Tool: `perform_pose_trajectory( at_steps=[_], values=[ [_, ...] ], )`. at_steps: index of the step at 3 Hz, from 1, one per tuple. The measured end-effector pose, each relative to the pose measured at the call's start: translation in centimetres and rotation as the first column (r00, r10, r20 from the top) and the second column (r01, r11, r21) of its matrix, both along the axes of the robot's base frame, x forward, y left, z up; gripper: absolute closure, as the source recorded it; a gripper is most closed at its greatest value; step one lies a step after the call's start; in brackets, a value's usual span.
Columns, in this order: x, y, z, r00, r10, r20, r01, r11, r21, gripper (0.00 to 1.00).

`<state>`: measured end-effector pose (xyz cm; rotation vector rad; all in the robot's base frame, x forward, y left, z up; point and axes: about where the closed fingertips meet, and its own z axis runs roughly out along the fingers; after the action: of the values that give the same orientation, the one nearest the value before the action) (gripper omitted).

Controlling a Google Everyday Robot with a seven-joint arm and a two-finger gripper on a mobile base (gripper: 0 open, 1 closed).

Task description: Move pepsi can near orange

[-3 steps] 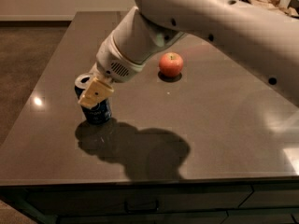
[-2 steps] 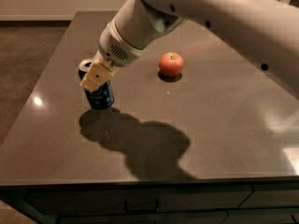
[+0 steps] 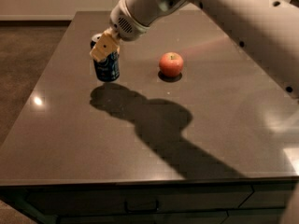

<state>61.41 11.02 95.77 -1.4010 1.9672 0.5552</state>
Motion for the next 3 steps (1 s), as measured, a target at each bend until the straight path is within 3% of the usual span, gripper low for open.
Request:
perform_pose_trajectory(
  at_steps=[2, 3],
  values=[
    [6.9, -1.0, -0.1, 0.9924, -0.120, 0.029, 0.119, 0.993, 0.009, 1.00],
    [9.2, -1.6, -0.9, 0.9822, -0.182, 0.048, 0.183, 0.983, -0.014, 1.00]
  ],
)
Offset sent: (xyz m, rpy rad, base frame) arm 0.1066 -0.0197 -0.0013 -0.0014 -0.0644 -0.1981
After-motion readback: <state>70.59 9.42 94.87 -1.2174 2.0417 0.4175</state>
